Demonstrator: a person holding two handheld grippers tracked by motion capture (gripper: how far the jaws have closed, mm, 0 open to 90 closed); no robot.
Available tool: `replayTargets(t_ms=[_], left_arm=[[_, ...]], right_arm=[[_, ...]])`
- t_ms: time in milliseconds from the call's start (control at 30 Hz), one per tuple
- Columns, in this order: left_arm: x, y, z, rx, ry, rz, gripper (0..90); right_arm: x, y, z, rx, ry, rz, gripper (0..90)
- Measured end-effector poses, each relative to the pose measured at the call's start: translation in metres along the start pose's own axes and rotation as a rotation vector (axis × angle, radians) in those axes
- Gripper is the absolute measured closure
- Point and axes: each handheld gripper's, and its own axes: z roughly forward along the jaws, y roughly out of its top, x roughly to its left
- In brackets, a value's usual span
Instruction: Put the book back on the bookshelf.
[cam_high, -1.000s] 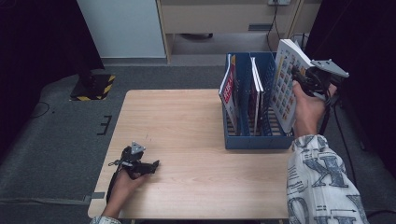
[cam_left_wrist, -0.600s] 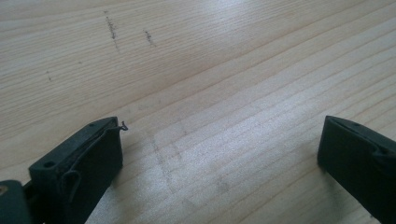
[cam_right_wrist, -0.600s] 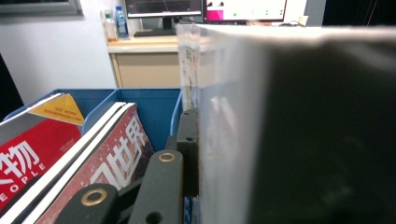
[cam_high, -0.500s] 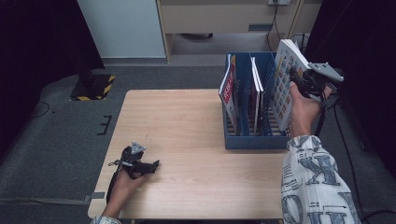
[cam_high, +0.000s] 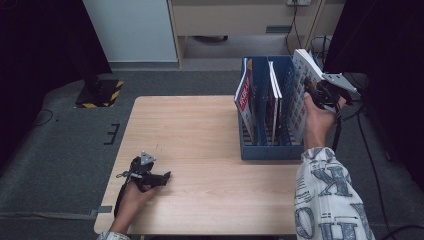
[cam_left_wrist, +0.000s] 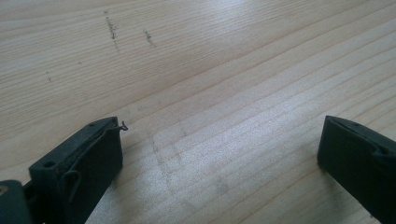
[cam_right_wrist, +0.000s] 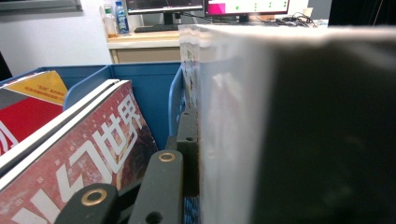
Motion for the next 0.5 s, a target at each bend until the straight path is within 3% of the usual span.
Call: replayTargets(t_ms=[500], left_arm=[[-0.001,0.0,0.0,-0.001,0.003,-0.003,0.0]], right_arm=[[-0.003,-0.016,0.002,0.007,0.013,0.024,73.9]])
